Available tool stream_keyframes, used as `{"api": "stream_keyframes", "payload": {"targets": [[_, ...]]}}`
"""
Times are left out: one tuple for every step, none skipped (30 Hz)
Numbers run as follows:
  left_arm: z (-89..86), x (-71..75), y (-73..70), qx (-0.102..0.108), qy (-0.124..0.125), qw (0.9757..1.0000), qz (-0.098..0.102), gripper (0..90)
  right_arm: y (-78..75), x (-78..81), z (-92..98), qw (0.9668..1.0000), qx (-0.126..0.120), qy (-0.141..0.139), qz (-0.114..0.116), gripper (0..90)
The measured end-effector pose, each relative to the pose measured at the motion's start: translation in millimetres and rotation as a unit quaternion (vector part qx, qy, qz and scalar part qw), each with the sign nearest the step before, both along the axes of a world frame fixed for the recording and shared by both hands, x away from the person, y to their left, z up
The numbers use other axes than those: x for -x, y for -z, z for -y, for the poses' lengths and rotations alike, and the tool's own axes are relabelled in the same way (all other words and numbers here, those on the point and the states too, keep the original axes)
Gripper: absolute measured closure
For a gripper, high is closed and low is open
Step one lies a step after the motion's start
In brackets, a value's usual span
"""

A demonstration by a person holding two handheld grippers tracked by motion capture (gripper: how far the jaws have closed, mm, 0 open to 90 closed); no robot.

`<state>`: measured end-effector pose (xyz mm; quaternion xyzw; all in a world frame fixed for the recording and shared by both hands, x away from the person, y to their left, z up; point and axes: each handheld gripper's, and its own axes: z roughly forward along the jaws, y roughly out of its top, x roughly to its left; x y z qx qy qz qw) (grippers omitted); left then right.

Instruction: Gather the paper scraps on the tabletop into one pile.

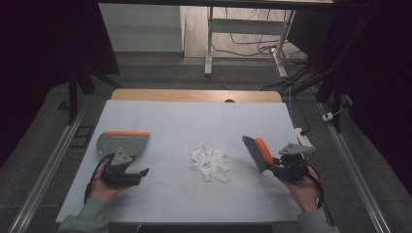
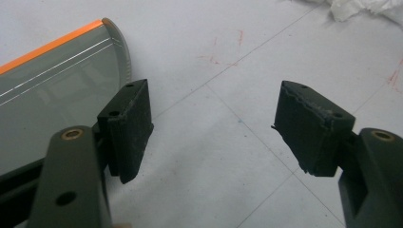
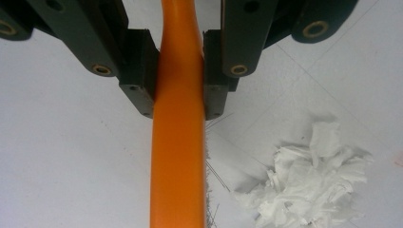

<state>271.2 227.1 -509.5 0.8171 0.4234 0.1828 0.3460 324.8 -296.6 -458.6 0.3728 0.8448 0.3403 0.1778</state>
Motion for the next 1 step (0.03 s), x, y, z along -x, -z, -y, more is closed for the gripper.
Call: {"api": "stream_keyframes", "payload": {"targets": [[0.0, 0.1, -0.1, -0.001, 0.000, 1.0000, 0.000, 29.1, -0.3, 0.0, 0.0, 1.0000, -0.001, -0.001, 0.000, 70.1]]}}
